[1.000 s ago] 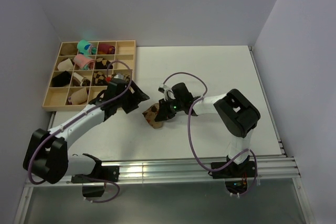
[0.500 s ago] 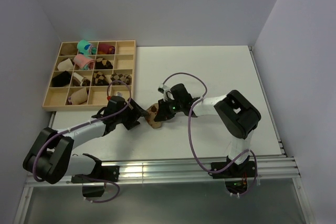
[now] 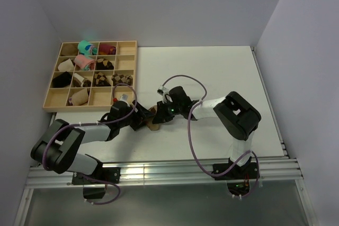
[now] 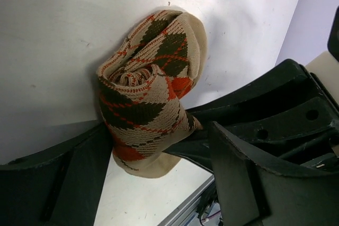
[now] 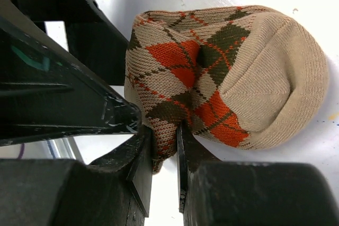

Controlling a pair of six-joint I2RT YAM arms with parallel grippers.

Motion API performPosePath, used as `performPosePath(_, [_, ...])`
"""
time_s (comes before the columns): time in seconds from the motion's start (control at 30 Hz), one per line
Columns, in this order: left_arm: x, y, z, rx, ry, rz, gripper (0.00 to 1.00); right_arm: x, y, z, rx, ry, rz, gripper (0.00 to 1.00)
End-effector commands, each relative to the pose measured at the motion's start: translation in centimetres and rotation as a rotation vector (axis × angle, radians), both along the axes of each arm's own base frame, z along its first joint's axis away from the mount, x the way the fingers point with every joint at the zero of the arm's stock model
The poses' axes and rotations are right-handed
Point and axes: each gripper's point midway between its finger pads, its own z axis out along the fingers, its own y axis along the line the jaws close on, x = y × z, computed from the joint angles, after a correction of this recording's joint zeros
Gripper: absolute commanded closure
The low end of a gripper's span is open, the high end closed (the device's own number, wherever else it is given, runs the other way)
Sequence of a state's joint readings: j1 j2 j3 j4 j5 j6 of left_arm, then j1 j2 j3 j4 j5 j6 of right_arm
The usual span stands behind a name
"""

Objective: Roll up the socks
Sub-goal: Roll the sock at the center of the board.

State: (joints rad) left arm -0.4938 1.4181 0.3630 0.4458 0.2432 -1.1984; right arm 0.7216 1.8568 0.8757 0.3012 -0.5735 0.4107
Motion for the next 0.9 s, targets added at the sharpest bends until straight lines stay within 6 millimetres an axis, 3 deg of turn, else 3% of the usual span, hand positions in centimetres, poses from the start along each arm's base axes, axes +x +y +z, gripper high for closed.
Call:
performPosePath(0.0, [-1.0, -0.2, -1.5, 0.015, 0.022, -0.027, 0.24, -2.3, -0.1, -2.2, -0.016, 0.112, 0.004, 1.00])
performPosePath(0.37, [-1.5, -0.5, -1.7, 0.005, 0.017, -0.047, 0.38, -3.5, 0.6, -3.6, 0.021, 0.243, 0.002, 1.00])
performPosePath(0.6, [-1.3, -0.6, -1.4, 0.010, 0.015, -0.045, 0.67, -4.1, 0.7, -3.9, 0.047, 0.283, 0.006, 0.91])
performPosePath(0.7, [-1.1, -0.5, -1.3, 0.022, 0.019, -0.043, 0.84, -3.9, 0.1, -3.9, 0.019, 0.247, -0.002, 0.80])
performPosePath(0.8, [-1.2, -0.1, -1.8, 0.070, 0.053, -0.036, 0.99, -3.5, -0.6, -2.8, -0.002, 0.170, -0.021, 0.62])
performPosePath(0.87, [-1.0, 0.0, -1.7, 0.091, 0.059, -0.039, 0.99, -2.7, -1.2, -1.1, -0.019, 0.079, -0.044, 0.50])
